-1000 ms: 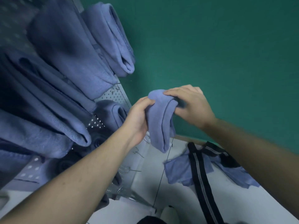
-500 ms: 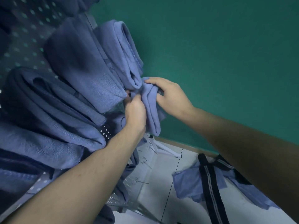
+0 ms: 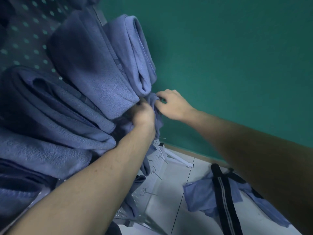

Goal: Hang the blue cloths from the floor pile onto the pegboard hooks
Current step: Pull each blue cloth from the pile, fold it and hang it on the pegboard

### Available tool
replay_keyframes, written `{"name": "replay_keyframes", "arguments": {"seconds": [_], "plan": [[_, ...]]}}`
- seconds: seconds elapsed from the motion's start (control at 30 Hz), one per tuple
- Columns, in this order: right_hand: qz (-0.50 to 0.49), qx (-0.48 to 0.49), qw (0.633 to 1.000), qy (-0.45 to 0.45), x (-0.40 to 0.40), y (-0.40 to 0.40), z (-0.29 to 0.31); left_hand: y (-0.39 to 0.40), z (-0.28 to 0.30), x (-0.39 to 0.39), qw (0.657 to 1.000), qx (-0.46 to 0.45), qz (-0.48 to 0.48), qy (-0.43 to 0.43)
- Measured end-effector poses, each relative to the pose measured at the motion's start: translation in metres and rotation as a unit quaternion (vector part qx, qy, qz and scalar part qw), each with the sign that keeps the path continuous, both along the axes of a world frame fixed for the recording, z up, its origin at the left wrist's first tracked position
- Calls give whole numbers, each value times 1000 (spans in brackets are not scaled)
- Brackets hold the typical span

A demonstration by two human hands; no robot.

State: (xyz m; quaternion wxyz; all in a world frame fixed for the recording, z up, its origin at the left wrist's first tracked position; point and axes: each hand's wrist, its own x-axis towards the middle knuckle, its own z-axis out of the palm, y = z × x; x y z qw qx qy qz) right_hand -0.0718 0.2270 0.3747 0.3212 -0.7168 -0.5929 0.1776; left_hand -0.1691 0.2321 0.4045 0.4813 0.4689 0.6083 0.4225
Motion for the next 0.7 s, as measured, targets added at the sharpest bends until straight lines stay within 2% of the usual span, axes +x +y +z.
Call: {"name": "replay_keyframes", "arguments": {"seconds": [0.1,0.17,0.23,0.37,0.5,0.63,0.7], "plan": [[26,-13,996,89,0,-8,-7,-3,-14,-5,990,123,58,24],[49,-14,979,196,1,-12,-13,-13,-21,-8,982,183,29,26],[51,-2,967,248,-1,-12,-17,-18,-32,-10,981,191,-20,-1],[35,19,968,249,-8,-7,-17,-20,-56,-15,985,164,-50,-19],[32,44,973,226,-11,-5,-15,-18,-60,-11,988,140,-18,-66],[24,7,967,254,-8,-2,-25,-10,-65,-4,990,105,-92,-16],[26,7,962,273,-7,-4,-27,-13,-69,-4,983,137,-114,32]]}}
